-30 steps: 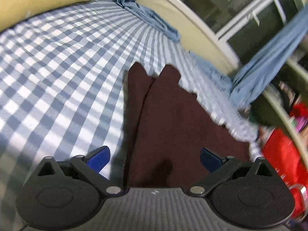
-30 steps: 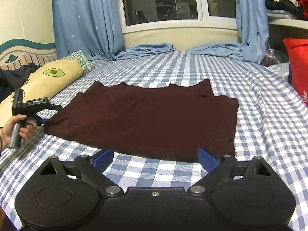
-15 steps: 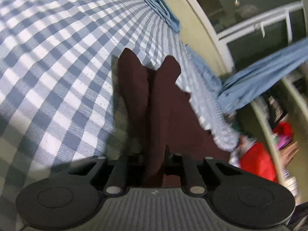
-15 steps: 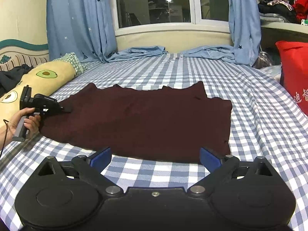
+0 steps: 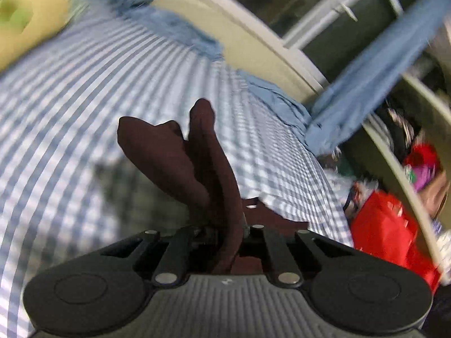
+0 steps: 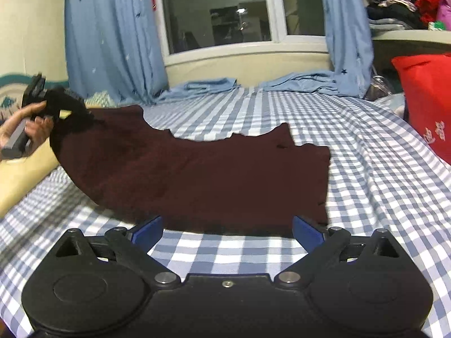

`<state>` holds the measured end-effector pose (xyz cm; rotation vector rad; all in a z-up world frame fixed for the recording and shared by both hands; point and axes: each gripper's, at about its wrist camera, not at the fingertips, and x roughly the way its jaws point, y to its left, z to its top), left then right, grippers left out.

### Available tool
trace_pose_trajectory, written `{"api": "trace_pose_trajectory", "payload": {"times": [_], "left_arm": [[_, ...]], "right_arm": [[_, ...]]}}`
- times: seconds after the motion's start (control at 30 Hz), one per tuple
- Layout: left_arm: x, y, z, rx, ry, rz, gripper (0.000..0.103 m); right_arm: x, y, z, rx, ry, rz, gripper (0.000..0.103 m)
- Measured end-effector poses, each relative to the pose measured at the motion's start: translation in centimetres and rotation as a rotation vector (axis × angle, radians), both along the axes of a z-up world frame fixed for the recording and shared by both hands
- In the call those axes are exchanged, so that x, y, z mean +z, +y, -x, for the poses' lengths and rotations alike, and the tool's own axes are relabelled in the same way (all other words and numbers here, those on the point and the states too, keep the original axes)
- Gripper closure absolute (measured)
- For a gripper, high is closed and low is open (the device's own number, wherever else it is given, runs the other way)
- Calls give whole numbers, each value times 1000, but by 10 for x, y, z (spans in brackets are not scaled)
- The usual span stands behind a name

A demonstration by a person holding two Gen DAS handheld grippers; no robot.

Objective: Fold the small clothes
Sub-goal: 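Lift the held side with the left tool, fold it over, release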

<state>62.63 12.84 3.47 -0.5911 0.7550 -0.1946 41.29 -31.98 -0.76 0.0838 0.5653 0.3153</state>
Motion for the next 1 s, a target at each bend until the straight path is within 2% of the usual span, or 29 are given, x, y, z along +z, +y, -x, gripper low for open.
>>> {"api": "trace_pose_trajectory", "payload": {"times": [0.13,0.27,0.37,0.47,0.53,0.57,0.6,0.63,0.7,0.77,0.8,0.83,0.9,0.97,1.0], "left_arm": [[46,-101,-19,-55,-34,-170,93],[53,-221,-35,-163,-34,-294,93],[23,-315,-48,-261,7,-371,93],[-41,-391,-53,-330,107,-417,92],[-85,-421,-50,-355,159,-479,89],[-99,-430,-47,-367,152,-517,88],[-109,-434,-44,-381,131,-547,78],[-112,-438,-39,-401,101,-577,69],[-107,-441,-33,-433,61,-592,63],[-90,-432,-25,-449,13,-532,61],[-74,-424,-20,-465,-31,-472,55],[-59,-414,-12,-478,-75,-409,41],[-27,-388,4,-467,-156,-325,28],[5,-359,23,-462,-225,-268,23],[20,-347,28,-465,-251,-264,20]], "right_arm": [[-1,-30,8,-31,-13,-89,5],[6,-64,27,-62,-69,-176,5],[14,-94,47,-119,-120,-204,4],[19,-126,74,-227,-163,-191,2],[21,-146,93,-273,-177,-189,2],[21,-155,102,-292,-180,-182,1],[21,-163,111,-314,-183,-171,1],[19,-171,120,-338,-184,-160,1],[15,-183,131,-366,-173,-152,1],[9,-194,138,-386,-152,-159,1],[6,-198,139,-390,-138,-165,1],[3,-202,138,-390,-122,-176,1],[-1,-202,133,-389,-106,-193,1],[-2,-197,127,-369,-98,-189,1],[-1,-192,123,-348,-96,-187,1]]}}
